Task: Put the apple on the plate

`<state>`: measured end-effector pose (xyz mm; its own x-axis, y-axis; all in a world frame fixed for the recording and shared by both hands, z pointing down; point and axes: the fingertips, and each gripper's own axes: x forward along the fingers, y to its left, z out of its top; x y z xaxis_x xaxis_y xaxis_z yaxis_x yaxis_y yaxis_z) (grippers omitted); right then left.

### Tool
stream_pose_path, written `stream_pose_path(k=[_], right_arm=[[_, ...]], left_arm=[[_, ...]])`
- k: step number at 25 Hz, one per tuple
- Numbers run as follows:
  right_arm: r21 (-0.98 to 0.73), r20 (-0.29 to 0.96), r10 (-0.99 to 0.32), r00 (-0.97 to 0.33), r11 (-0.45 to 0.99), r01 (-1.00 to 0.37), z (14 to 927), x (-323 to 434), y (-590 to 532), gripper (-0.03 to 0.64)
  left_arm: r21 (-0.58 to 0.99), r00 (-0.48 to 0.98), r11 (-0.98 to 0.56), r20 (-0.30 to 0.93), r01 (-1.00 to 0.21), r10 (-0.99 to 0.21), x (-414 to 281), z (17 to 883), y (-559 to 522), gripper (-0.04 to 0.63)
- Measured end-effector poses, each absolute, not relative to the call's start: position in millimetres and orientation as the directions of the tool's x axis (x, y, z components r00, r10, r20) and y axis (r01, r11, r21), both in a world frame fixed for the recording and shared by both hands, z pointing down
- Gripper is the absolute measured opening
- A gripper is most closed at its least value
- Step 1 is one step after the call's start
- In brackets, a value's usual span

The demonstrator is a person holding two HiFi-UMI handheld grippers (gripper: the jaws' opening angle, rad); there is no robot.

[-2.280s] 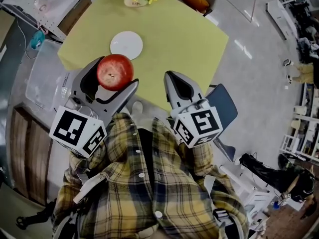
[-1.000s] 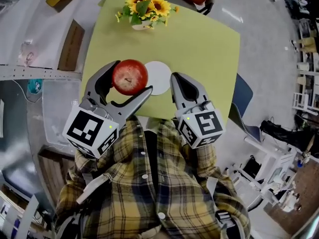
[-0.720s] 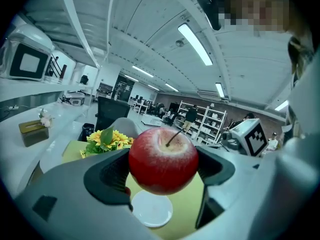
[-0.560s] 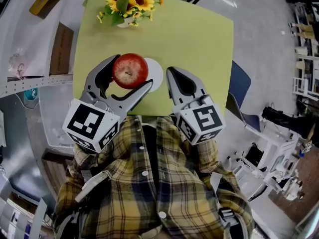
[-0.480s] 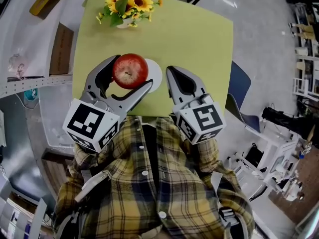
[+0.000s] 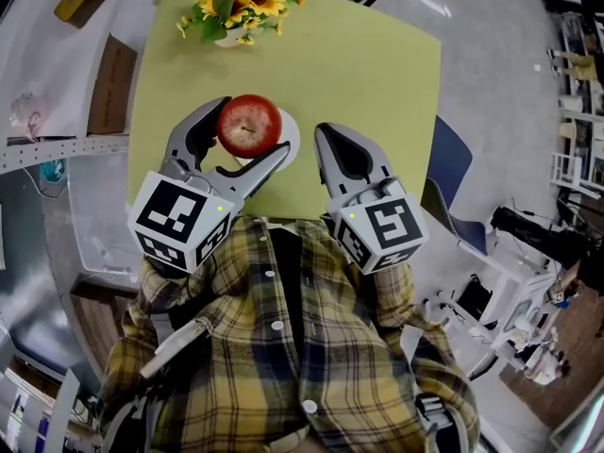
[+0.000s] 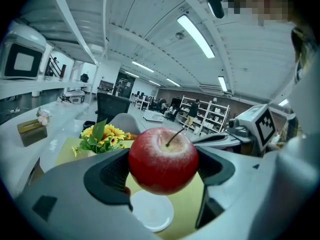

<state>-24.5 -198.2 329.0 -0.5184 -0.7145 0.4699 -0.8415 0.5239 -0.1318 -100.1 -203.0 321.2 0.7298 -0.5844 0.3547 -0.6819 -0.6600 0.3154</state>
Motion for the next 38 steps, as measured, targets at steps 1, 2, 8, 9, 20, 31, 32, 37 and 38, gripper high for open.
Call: stream_pose_path(k=[1,2,8,9,20,31,32,37,38], right_arm=[[-0.134,0.472,-0.713,-0.518,0.523,-0.842,330.9,-22.6,-197.1,-0.003],[-0.137,0.474,-0.713,-0.517,0.52,-0.843,333.0,-20.7,-196.1,-0.003],[-0.16,0.486,-0.708,-0.513,0.505,-0.848,342.9,-12.5,-192.8,-0.003],[-0.163,0.489,-0.705,-0.514,0.504,-0.848,345.3,-11.7,-192.1,-0.003],[-0.217,0.521,-0.671,-0.527,0.492,-0.843,380.0,-10.5,-186.9,-0.003],[-0.236,0.552,-0.668,-0.499,0.449,-0.862,398.0,0.7,-185.1,-0.003],[-0.237,0.556,-0.668,-0.495,0.444,-0.864,400.1,2.0,-185.0,-0.003],[-0.257,0.568,-0.666,-0.483,0.414,-0.873,412.1,4.4,-185.4,-0.003],[-0.261,0.57,-0.665,-0.483,0.411,-0.874,414.2,4.4,-185.3,-0.003]], left_arm=[[0.316,0.729,-0.659,0.359,-0.683,-0.583,-98.3,325.3,-203.7,0.41],[0.317,0.728,-0.658,0.365,-0.683,-0.58,-96.5,330.0,-204.0,0.41],[0.28,0.709,-0.664,0.43,-0.693,-0.558,-87.9,364.6,-203.5,0.41],[0.28,0.707,-0.664,0.439,-0.694,-0.554,-87.2,370.9,-202.8,0.41],[0.296,0.684,-0.639,0.51,-0.71,-0.523,-81.1,447.4,-196.1,0.41],[0.319,0.696,-0.649,0.537,-0.69,-0.476,-59.6,502.8,-193.1,0.41],[0.319,0.695,-0.649,0.54,-0.691,-0.475,-58.9,507.2,-194.0,0.41],[0.309,0.682,-0.651,0.571,-0.694,-0.456,-55.1,530.7,-196.3,0.41],[0.302,0.678,-0.652,0.577,-0.695,-0.456,-54.2,534.2,-196.6,0.41]])
